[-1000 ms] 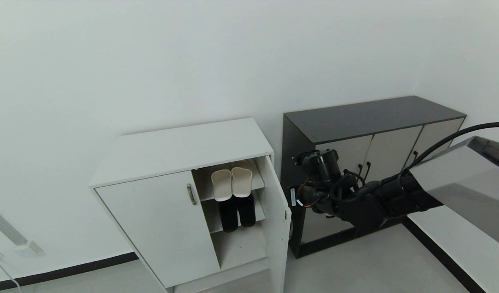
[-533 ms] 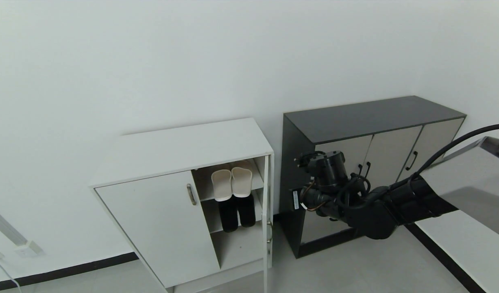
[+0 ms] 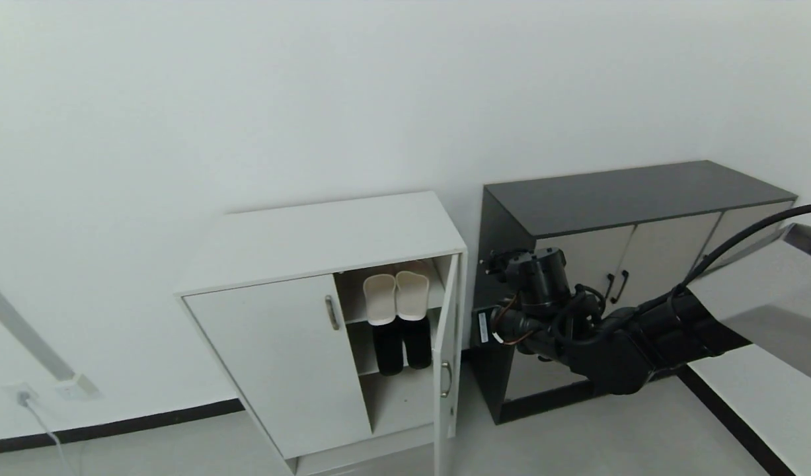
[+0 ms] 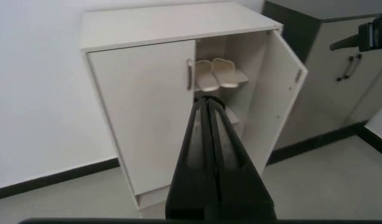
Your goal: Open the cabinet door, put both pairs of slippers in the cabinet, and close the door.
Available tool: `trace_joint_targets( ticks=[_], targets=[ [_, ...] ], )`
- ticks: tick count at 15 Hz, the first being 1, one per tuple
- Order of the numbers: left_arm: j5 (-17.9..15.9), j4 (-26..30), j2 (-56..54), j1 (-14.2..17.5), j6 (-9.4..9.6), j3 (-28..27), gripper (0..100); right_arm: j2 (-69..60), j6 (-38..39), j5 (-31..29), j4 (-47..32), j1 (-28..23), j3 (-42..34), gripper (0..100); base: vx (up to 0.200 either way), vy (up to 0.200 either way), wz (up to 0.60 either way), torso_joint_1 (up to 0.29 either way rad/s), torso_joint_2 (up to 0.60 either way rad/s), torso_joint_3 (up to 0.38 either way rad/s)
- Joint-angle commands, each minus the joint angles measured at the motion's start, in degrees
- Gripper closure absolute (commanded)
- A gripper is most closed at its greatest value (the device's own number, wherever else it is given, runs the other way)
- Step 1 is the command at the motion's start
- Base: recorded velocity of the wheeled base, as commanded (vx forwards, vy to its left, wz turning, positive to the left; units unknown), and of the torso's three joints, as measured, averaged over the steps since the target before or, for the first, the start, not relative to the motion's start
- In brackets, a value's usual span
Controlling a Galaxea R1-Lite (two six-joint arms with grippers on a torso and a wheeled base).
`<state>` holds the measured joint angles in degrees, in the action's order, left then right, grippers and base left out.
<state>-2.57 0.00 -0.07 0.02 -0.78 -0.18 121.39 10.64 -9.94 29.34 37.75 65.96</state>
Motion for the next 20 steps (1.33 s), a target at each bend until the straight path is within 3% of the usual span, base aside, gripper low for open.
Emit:
trace_joint_targets(
  ticks=[1, 10, 12, 16, 20],
  targets=[
    [0.02, 0.00, 0.07, -0.02, -0.01, 0.01, 100, -0.46, -0.01, 0.09, 0.01, 0.04, -0.31, 100, 0.000, 0.000, 0.60, 0.017, 0.00, -0.002],
    [0.11, 0.00, 0.07, -0.02, -0.01, 0.01, 100, -4.32, -2.03, 2.11, 3.09, -1.89, -4.62, 100, 0.000, 0.000, 0.07, 0.000, 0.00, 0.001],
    [0.11, 0.00, 0.07, -0.02, -0.10, 0.01, 100, -6.35, -2.91, 2.20, 3.09, -2.86, -7.43, 100, 0.000, 0.000, 0.00, 0.000, 0.00, 0.000],
    [0.11, 0.00, 0.07, -0.02, -0.10, 0.01, 100, -10.56, -3.08, 2.20, 3.18, -4.09, -14.02, 100, 0.200, 0.000, 0.00, -0.007, -0.01, 0.002],
    [0.11, 0.00, 0.07, -0.02, -0.10, 0.01, 100, -10.39, -3.61, 2.64, 3.53, -4.27, -19.38, 100, 0.000, 0.000, 0.00, 0.000, 0.00, 0.000]
  ],
)
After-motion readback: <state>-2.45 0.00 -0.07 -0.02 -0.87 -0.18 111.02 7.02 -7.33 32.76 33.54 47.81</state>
